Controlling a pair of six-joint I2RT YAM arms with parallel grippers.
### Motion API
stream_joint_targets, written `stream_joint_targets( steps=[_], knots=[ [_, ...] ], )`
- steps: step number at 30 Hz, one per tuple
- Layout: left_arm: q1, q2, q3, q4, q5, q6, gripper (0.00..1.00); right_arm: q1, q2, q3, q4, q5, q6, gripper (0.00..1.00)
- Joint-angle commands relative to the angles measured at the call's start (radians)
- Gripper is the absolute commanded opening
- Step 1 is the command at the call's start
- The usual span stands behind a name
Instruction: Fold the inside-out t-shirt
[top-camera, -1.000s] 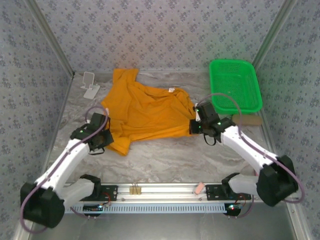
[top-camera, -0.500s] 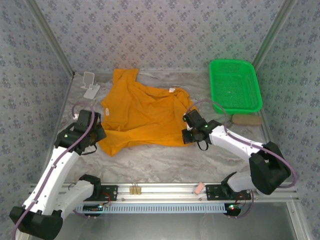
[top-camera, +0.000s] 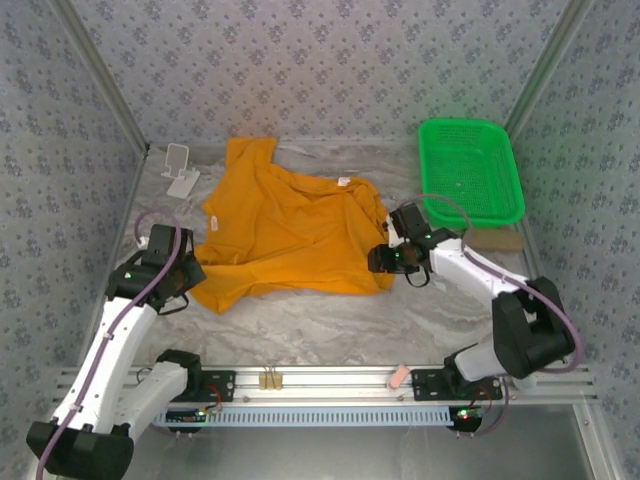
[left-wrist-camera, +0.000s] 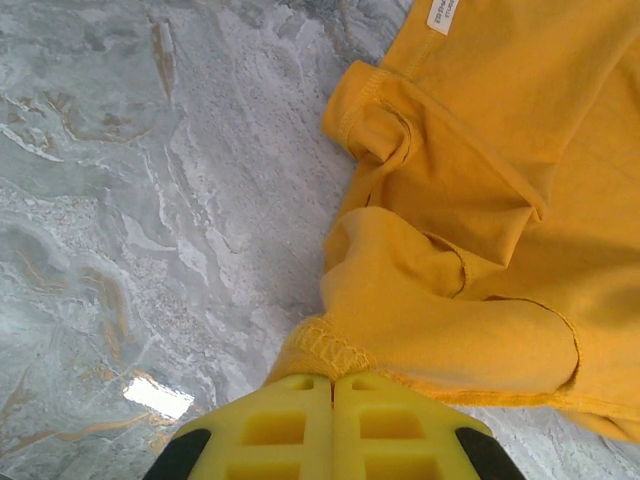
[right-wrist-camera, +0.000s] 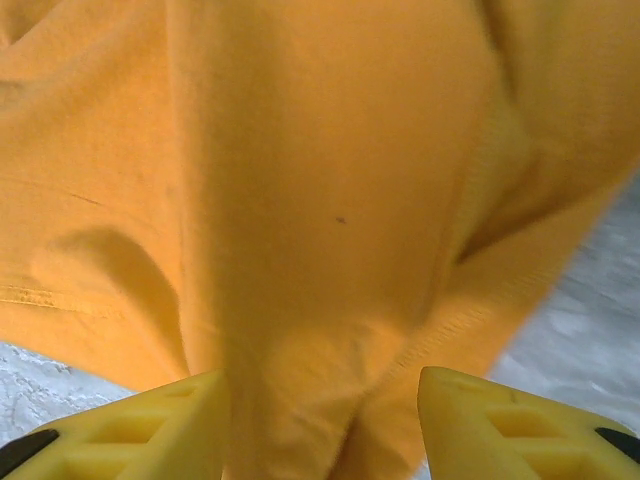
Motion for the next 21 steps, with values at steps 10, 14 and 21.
stream_joint_targets(
  steps=[10,14,21],
  knots=[
    [0.121,-0.041,-0.102,-0.042,0.074,-0.085,0.00,0.198,-0.051,-0.060,-0.096,-0.084,0.032,0.00],
    [0.154,-0.008,-0.102,-0.003,0.114,-0.082,0.33,0.234,-0.072,-0.036,-0.098,-0.393,-0.073,0.29],
    [0.154,0.052,-0.070,0.159,0.156,-0.145,0.46,0.075,0.026,0.209,0.023,0.077,-0.088,0.53]
  ],
)
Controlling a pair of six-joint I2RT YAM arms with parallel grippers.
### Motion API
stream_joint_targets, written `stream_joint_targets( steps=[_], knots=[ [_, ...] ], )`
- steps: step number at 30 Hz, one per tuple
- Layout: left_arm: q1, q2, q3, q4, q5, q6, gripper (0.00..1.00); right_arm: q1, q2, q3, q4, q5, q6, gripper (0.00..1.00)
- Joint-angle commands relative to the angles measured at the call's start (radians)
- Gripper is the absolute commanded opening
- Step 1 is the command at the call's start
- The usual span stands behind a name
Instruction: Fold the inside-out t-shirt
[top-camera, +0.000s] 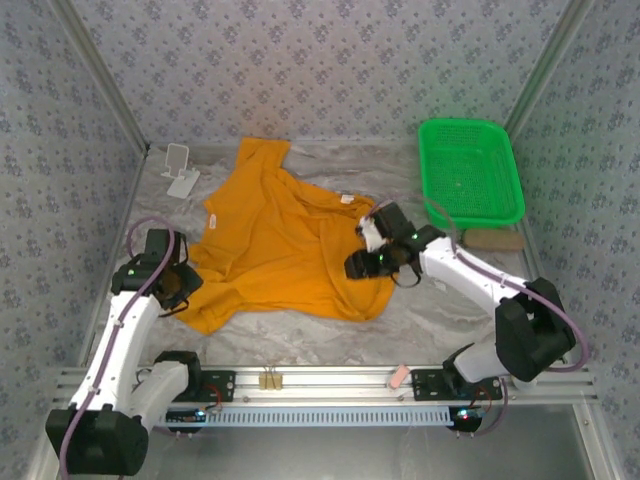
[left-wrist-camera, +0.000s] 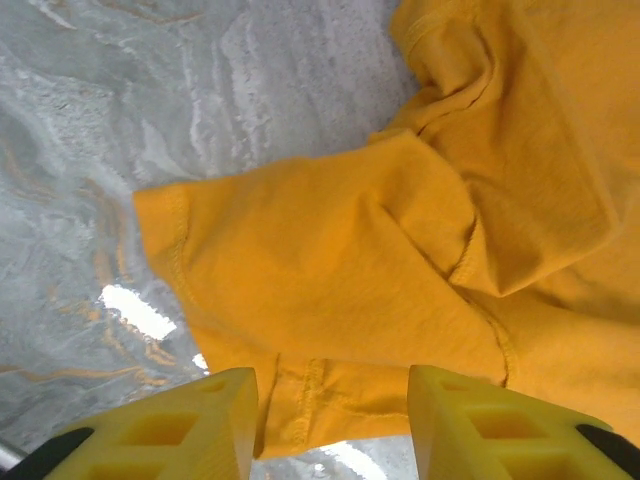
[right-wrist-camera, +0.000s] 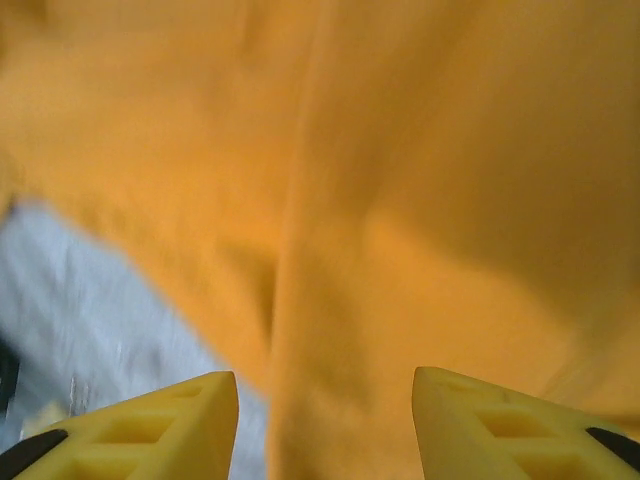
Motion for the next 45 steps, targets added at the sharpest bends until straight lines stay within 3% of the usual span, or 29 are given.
stream_joint_targets(
  steps=[1,4,7,15,17,19,21,24,28,32,34,37,39,42,45],
  knots=[
    [-0.010,0.031,0.030,0.167,0.083,-0.054,0.46,-0.034,0.095,0.107,0.142,0.248,-0.061,0.53],
    [-0.076,0.174,0.056,0.264,0.097,-0.080,0.46,-0.049,0.248,0.219,0.232,0.350,-0.099,0.57],
    [-0.124,0.330,0.106,0.309,0.073,-0.071,0.46,-0.062,0.429,0.373,0.198,0.447,-0.099,0.60],
    [-0.114,0.619,0.149,0.423,-0.082,-0.040,0.45,-0.079,0.683,0.572,0.147,0.542,-0.061,0.56],
    [-0.117,0.693,0.177,0.452,-0.093,-0.034,0.45,-0.091,0.706,0.585,0.131,0.566,-0.048,0.43],
    [-0.117,0.773,0.214,0.481,-0.059,-0.019,0.44,-0.102,0.697,0.572,0.109,0.601,-0.023,0.16],
    [-0.122,0.854,0.281,0.467,-0.029,-0.001,0.41,-0.110,0.655,0.527,0.088,0.637,0.013,0.00],
    [-0.137,0.958,0.380,0.450,-0.040,0.022,0.29,-0.109,0.551,0.433,0.030,0.687,0.080,0.00],
    [-0.148,1.075,0.545,0.400,-0.053,0.068,0.22,-0.064,0.384,0.243,-0.006,0.692,0.142,0.00],
    [-0.148,1.187,0.716,0.360,-0.035,0.138,0.23,0.075,0.254,0.065,-0.073,0.679,0.214,0.00],
    [-0.148,1.285,0.887,0.294,0.005,0.191,0.23,0.179,0.190,0.010,-0.128,0.664,0.261,0.00],
    [-0.157,1.411,1.098,0.214,0.016,0.274,0.28,0.298,0.113,-0.051,-0.123,0.506,0.290,0.00],
    [-0.159,1.458,1.175,0.231,0.027,0.304,0.34,0.360,0.068,-0.091,-0.014,0.274,0.228,0.02],
    [-0.160,1.492,1.241,0.323,0.122,0.337,0.46,0.427,-0.004,-0.138,0.115,0.004,0.120,0.17],
    [-0.178,1.519,1.339,0.327,0.167,0.381,0.50,0.408,-0.085,-0.157,0.101,0.088,0.085,0.34]
  ],
)
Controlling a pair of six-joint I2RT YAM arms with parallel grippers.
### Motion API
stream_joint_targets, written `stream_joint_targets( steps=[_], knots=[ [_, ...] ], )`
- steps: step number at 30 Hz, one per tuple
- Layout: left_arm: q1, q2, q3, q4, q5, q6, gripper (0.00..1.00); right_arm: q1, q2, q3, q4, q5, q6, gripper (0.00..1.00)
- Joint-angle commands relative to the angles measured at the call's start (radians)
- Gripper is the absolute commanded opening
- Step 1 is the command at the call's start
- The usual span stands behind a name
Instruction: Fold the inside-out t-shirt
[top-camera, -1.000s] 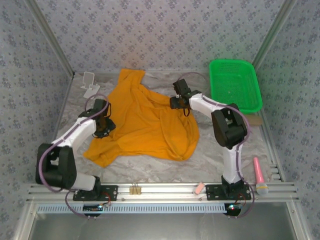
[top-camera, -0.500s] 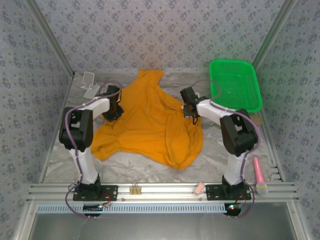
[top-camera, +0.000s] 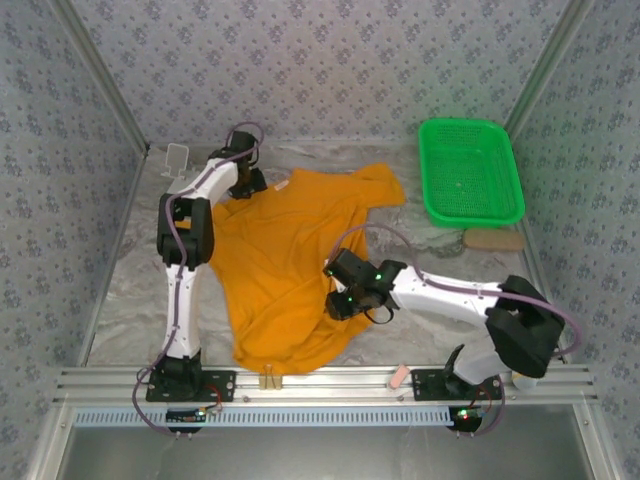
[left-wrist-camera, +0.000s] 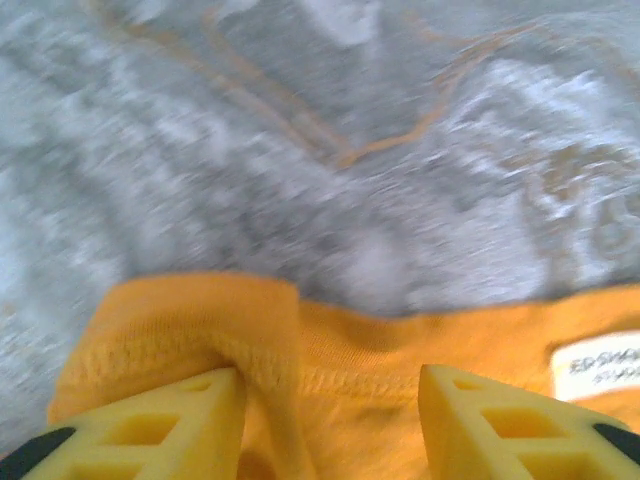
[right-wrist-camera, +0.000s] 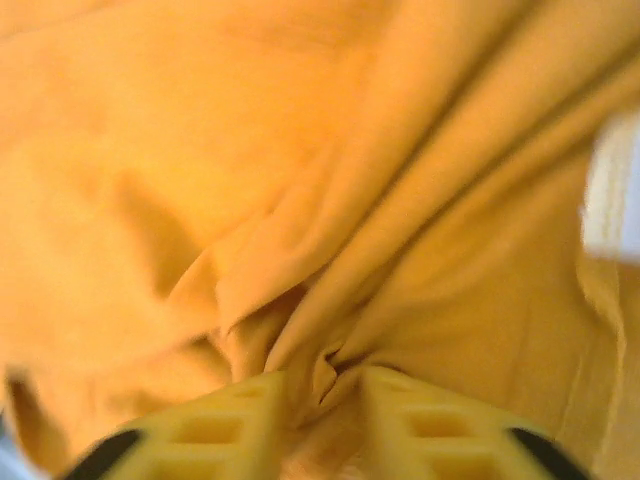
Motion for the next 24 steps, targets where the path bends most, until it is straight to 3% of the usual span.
stream_joint_targets(
  steps=[1,5,9,11,16,21,24],
  knots=[
    [-0.027,0.015,0.099,0.015,0.065,0.088,0.51,-0.054,-0.090,-0.014,0.026,-0.050,-0.075,0.36],
    [-0.061,-0.032,0.046,-0.003,0.106,0.131,0.52,-0.189,-0.093,0.000,-0.003,0.044,-0.146,0.52],
    [-0.070,-0.138,-0.132,-0.074,0.108,0.047,0.52,-0.314,0.016,0.034,0.068,0.067,-0.145,0.56],
    [-0.070,-0.203,-0.244,-0.066,0.131,0.031,0.52,-0.333,0.092,0.094,0.095,0.098,-0.144,0.56],
    [-0.055,-0.381,-0.493,-0.048,0.041,-0.007,0.51,-0.346,0.301,0.301,0.156,0.215,-0.161,0.54],
    [-0.003,-0.536,-0.737,0.047,0.013,-0.082,0.50,-0.376,0.505,0.527,0.175,0.229,-0.219,0.53],
    [0.032,-0.575,-0.839,0.133,-0.058,-0.150,0.52,-0.401,0.639,0.644,0.193,0.242,-0.253,0.52]
  ],
)
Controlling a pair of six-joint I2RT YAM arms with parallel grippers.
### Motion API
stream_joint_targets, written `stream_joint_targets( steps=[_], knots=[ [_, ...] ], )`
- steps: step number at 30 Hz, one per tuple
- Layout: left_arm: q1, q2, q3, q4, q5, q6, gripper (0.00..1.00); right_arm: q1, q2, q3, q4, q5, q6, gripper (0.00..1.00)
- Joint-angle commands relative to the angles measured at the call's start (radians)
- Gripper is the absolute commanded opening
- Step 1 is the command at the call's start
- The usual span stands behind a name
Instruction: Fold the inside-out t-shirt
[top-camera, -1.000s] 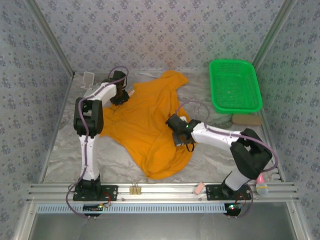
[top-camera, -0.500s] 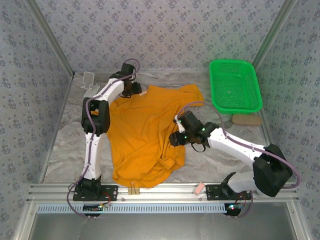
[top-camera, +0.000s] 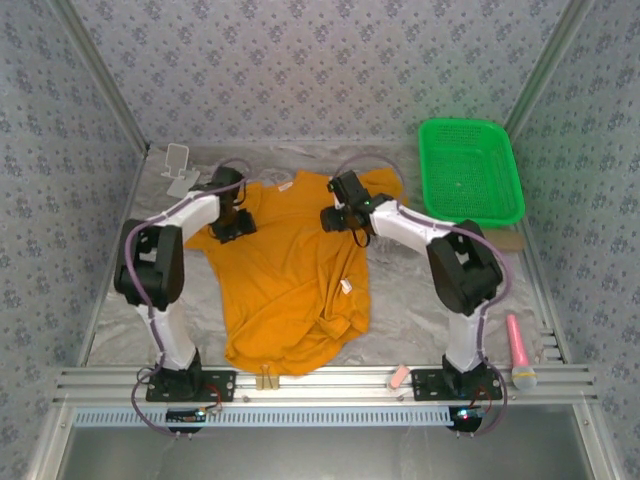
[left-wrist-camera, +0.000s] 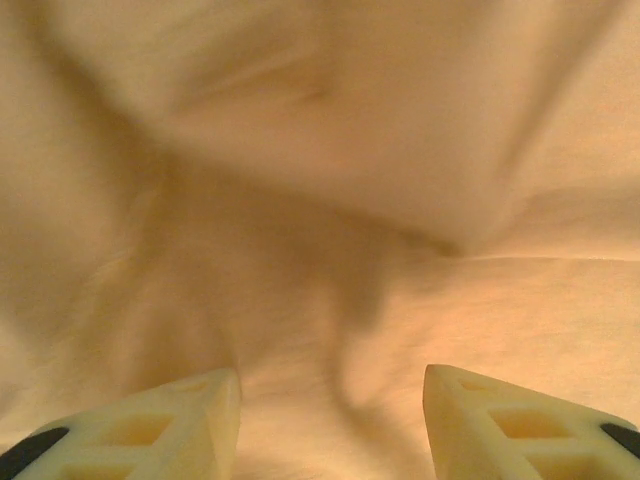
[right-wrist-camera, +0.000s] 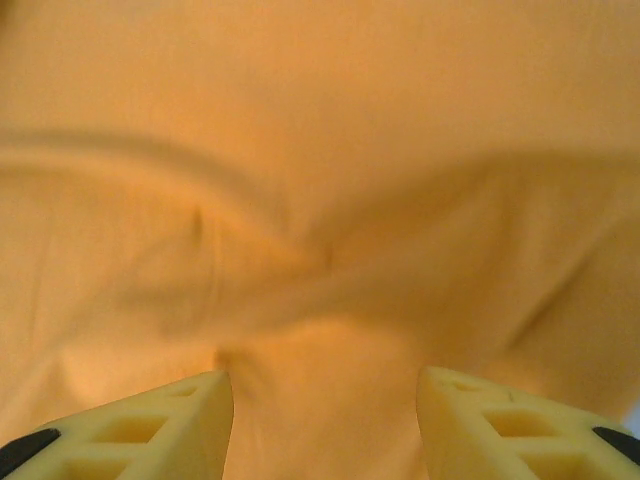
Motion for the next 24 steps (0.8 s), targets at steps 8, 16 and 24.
stream_joint_targets(
  steps=[8,16,24],
  knots=[
    [0.064,0.167,0.102,0.091,-0.098,-0.031,0.52,-0.082,0.338,0.346,-0.147,0.127,0.027,0.47],
    [0.059,0.451,0.510,0.024,-0.006,-0.006,0.52,-0.168,0.347,0.384,-0.229,0.190,0.068,0.49],
    [0.034,0.433,0.687,-0.053,0.136,0.042,0.60,-0.192,0.213,0.400,-0.193,0.045,-0.008,0.54]
  ],
)
